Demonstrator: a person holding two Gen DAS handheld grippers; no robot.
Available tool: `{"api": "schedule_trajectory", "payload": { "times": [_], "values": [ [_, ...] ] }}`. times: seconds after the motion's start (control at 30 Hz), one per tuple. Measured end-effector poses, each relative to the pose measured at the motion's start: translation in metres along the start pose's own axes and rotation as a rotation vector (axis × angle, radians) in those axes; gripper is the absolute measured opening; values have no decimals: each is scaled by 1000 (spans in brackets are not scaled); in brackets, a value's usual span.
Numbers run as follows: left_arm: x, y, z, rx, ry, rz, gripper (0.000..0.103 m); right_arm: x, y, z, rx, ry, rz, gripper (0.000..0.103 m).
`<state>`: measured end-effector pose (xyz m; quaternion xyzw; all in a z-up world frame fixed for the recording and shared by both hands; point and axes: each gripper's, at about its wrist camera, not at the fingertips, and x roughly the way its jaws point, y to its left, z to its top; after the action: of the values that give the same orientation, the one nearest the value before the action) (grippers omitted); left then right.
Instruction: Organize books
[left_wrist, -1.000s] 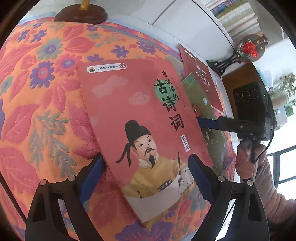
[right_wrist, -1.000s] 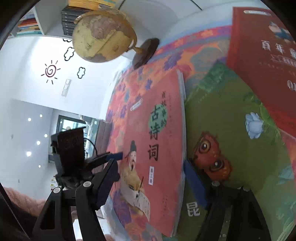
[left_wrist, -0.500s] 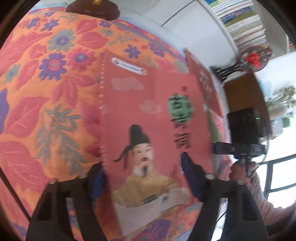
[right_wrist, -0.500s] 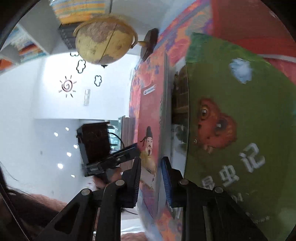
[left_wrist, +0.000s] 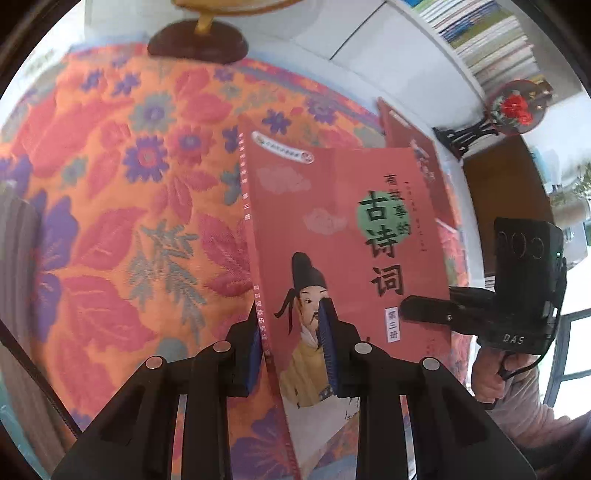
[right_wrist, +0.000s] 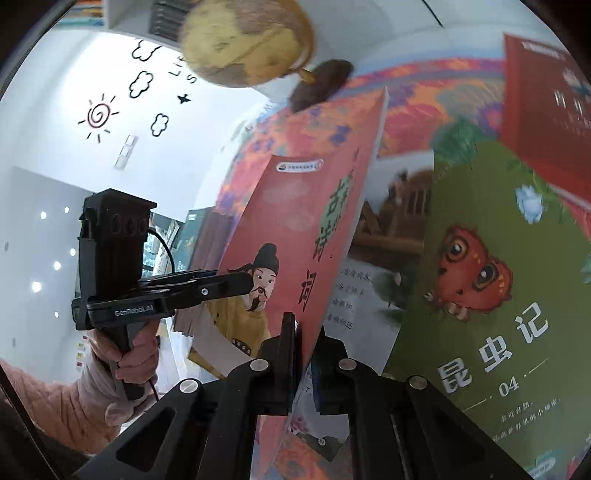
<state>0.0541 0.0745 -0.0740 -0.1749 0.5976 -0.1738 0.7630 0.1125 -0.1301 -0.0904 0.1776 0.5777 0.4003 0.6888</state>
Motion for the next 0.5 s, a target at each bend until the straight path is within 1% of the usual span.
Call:
{"api": "schedule_trajectory", "payload": {
  "times": [0.07,0.17,0.2,0.33,0.5],
  "values": [
    [-20,-5,0,18,-29,3,24,-5,9,0,-18,-17,10,7],
    [-52,-10,0,43,-79,11,25,-13,26,0,-34,-51,54,7],
    [-61,-12,1,51,-92,13,28,-14,31,-1,-38,-59,66,7],
    [-87,-14,2,101,-104,67,29,-21,51,0,-53,-97,107,7],
    [-110,1,1,92,-128,68,29,-10,81,2,-61,-116,113,8]
  ]
}}
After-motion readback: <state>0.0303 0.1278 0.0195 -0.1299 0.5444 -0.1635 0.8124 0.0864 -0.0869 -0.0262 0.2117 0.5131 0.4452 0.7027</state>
